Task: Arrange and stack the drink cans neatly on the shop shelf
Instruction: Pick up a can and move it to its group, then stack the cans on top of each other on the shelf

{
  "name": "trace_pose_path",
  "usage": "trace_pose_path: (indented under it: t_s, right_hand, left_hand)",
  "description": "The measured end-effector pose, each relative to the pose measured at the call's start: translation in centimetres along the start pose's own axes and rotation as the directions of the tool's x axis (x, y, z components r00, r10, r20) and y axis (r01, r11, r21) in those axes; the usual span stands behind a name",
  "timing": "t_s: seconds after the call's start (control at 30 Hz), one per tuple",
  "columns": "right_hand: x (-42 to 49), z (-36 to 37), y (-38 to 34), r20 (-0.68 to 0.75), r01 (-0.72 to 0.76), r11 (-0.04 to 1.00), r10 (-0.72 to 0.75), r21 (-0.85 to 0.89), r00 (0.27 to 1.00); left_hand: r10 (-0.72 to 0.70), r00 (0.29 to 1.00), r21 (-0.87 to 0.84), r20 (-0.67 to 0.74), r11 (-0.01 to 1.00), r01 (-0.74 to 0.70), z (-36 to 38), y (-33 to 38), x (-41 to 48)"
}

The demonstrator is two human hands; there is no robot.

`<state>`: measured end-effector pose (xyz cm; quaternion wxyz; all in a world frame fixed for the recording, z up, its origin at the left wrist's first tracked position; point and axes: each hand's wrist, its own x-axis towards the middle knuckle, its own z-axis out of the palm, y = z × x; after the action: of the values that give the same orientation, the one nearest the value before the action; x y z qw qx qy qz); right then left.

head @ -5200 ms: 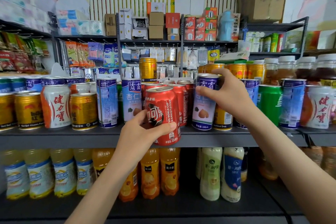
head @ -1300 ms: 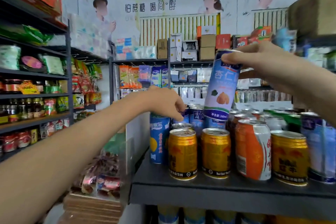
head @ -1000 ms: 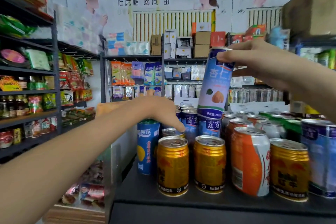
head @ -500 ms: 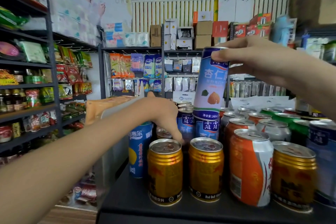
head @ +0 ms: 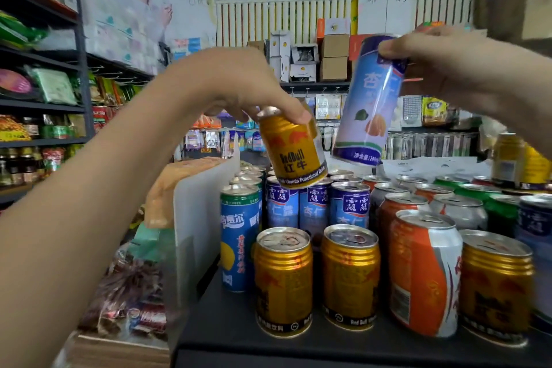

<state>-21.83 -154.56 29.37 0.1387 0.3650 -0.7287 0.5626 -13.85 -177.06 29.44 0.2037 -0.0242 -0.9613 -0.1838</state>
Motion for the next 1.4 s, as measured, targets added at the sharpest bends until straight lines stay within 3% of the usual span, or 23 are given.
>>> trace_pose_path:
  t_s: [0.4,0.7,1.03,1.4]
  right_hand:
    - [0.8,6.2,1.0,0.28,-0.017,0.979,0.075,-0.202,0.957]
    - [0.8,9.9,2.5,0.329,-0.091,0.92,0.228,-0.382,0.916]
    - [-0.1,12.4,3.4,0.419,-0.001,0.759,0.36,-0.651,0.833]
    - [-0.5,13.4,4.6,0.358,-0.044,0.719,0.397,-0.693,0.845]
  left_hand:
    - [-0.114,0.99,-0.334,-0.082,0.939,0.081,-3.7,-5.5,-5.2]
    - [-0.16,0.984,-0.325,-0.083,0.937,0.126,-3.7,-7.7,-8.5]
    - [-0.149,0.987,-0.339,-0.054,0.933,0.123,-1.5,-8.8,-10.4]
    - [-0.079,0.996,-0.371,-0.045,0.927,0.057,0.3,-9.3,-11.6]
